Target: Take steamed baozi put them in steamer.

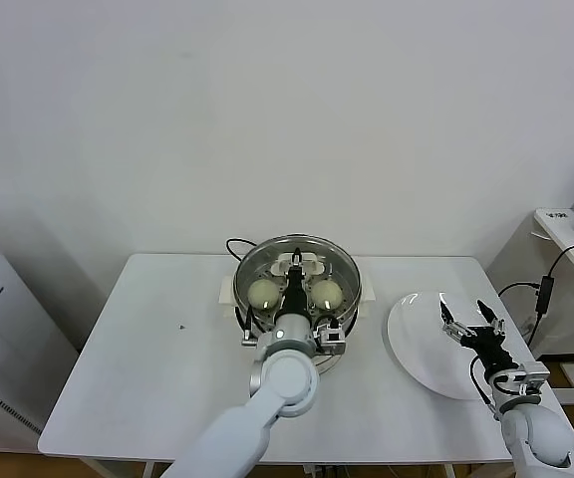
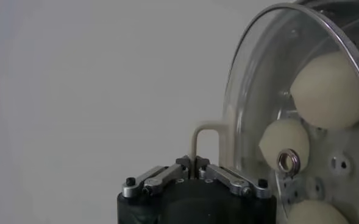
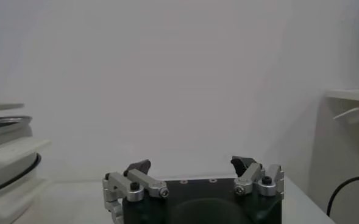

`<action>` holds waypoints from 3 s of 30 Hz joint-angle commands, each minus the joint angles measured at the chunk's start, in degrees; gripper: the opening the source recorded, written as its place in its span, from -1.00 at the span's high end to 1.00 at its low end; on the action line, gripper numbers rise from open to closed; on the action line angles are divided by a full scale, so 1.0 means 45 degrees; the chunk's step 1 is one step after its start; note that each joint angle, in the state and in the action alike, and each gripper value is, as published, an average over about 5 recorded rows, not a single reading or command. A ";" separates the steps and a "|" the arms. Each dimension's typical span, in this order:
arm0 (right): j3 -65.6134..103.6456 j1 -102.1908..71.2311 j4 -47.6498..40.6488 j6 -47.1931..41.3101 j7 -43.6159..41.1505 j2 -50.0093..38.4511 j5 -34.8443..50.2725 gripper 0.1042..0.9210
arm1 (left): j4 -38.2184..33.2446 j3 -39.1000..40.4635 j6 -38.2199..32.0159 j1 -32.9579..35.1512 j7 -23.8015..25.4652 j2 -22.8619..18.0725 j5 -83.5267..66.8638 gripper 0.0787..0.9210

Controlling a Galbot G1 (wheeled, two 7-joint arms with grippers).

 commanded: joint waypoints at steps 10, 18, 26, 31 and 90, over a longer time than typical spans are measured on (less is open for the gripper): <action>0.0024 -0.0015 -0.0059 0.0002 -0.0003 0.0027 0.0002 -0.76 | 0.0210 0.0040 0.0624 0.0077 -0.0160 -0.0062 -0.0007 0.93; 0.0054 -0.0052 -0.0056 0.0003 -0.0008 0.0029 0.0003 -0.76 | 0.0339 0.0090 0.0624 0.0074 -0.0237 -0.0121 -0.0017 0.93; 0.0087 -0.0087 -0.0060 0.0019 -0.0021 0.0038 0.0008 -0.76 | 0.0457 0.0078 0.0624 0.0056 -0.0274 -0.0085 -0.0066 0.93; 0.0092 -0.0092 -0.0066 0.0030 -0.0030 0.0059 0.0007 -0.76 | 0.0498 0.0079 0.0624 0.0065 -0.0355 -0.0068 -0.0233 0.93; 0.0454 -0.0396 0.0850 -0.0618 0.0186 -0.0093 -0.0273 -0.76 | -0.3341 -1.1463 -0.3796 0.5864 -0.3580 0.3850 -2.4845 -0.77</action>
